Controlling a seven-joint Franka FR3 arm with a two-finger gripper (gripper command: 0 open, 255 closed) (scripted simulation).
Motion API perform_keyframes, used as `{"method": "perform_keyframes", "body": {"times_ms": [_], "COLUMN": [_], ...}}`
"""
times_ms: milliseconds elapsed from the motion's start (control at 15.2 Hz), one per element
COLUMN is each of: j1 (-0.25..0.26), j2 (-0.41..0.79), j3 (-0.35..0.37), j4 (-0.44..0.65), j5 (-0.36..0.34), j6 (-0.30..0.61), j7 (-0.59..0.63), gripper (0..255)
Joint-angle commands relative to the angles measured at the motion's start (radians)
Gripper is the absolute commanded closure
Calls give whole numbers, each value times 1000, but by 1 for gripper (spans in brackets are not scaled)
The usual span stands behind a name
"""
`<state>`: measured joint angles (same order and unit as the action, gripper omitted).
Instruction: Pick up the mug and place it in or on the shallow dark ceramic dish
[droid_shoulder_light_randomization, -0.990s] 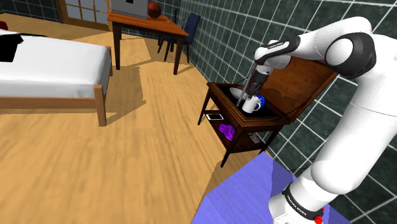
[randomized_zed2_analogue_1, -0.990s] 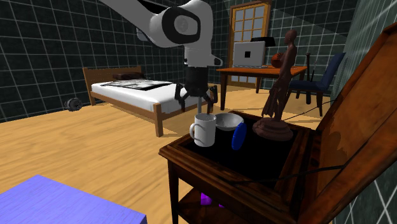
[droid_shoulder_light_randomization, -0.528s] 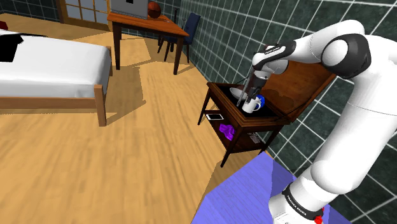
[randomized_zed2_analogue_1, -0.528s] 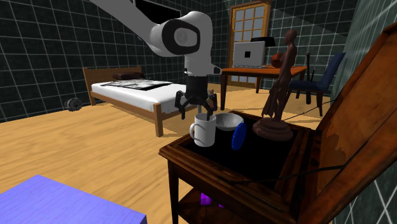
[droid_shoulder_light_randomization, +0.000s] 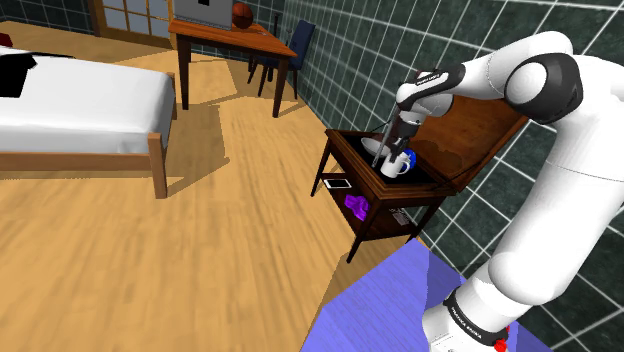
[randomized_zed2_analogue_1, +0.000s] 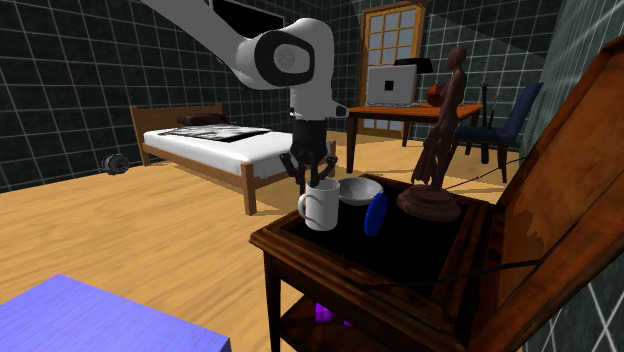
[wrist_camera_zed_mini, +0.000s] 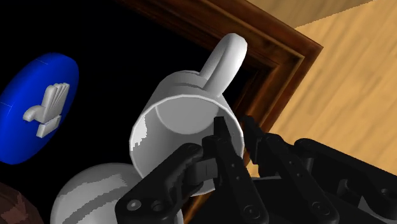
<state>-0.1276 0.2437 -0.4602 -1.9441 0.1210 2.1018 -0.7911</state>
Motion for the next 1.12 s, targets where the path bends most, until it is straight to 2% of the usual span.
{"method": "perform_keyframes", "body": {"times_ms": [0,396,1056], "j1": [0,0,7], "j2": [0,0,-56], "j3": [0,0,-9], "j4": [0,0,70], "j5": [0,0,-33], "j6": [0,0,-120], "j7": [0,0,22], "gripper": [255,255,255]}}
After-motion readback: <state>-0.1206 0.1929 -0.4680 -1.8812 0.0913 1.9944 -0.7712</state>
